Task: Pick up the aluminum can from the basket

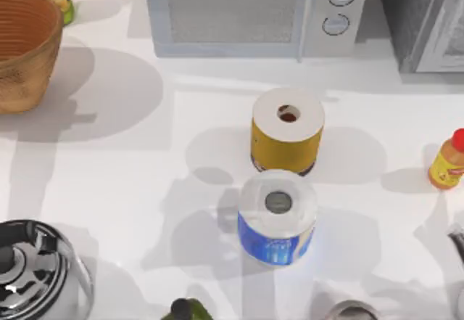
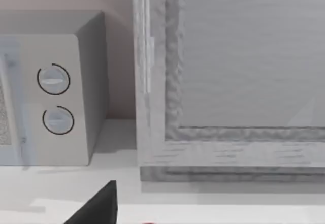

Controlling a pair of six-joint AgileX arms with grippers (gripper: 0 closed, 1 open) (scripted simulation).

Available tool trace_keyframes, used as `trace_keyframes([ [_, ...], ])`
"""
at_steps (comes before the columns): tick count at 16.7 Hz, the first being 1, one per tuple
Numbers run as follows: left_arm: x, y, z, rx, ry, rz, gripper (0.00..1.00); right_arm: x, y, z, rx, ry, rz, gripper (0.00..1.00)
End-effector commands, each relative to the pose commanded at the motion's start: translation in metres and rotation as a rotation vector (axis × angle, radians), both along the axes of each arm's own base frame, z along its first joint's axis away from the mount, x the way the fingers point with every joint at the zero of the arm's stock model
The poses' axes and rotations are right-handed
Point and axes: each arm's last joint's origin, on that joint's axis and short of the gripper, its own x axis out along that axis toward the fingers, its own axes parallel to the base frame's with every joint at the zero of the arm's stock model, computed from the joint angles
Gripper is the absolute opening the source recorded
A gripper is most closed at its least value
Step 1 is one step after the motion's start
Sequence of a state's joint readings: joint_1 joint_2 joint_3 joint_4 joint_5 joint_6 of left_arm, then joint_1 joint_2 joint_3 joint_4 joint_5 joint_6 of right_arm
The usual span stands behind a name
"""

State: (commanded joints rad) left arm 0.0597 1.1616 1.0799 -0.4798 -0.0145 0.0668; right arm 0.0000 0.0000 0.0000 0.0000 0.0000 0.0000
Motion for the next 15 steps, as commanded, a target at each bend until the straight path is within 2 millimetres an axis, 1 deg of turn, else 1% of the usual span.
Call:
trace_keyframes([
  [2,-0.048,-0.007,-0.015,-0.005,-0.111,-0.006,0.00,0.000,0.000,0.000,0.000,0.000,0.000,1.00],
  [4,-0.088,-0.012,-0.040,-0.014,-0.216,-0.014,0.00,0.000,0.000,0.000,0.000,0.000,0.000,1.00],
  [5,-0.103,-0.013,-0.055,-0.018,-0.266,-0.019,0.00,0.000,0.000,0.000,0.000,0.000,0.000,1.00],
  [7,-0.126,-0.016,-0.087,-0.027,-0.358,-0.030,0.00,0.000,0.000,0.000,0.000,0.000,0.000,1.00],
  [9,-0.139,-0.017,-0.117,-0.034,-0.438,-0.041,0.00,0.000,0.000,0.000,0.000,0.000,0.000,1.00],
  [11,-0.145,-0.018,-0.143,-0.040,-0.499,-0.050,0.00,0.000,0.000,0.000,0.000,0.000,0.000,1.00],
  [13,-0.147,-0.019,-0.160,-0.043,-0.541,-0.056,0.00,0.000,0.000,0.000,0.000,0.000,0.000,1.00],
  [15,-0.147,-0.019,-0.168,-0.044,-0.561,-0.058,0.00,0.000,0.000,0.000,0.000,0.000,0.000,1.00],
])
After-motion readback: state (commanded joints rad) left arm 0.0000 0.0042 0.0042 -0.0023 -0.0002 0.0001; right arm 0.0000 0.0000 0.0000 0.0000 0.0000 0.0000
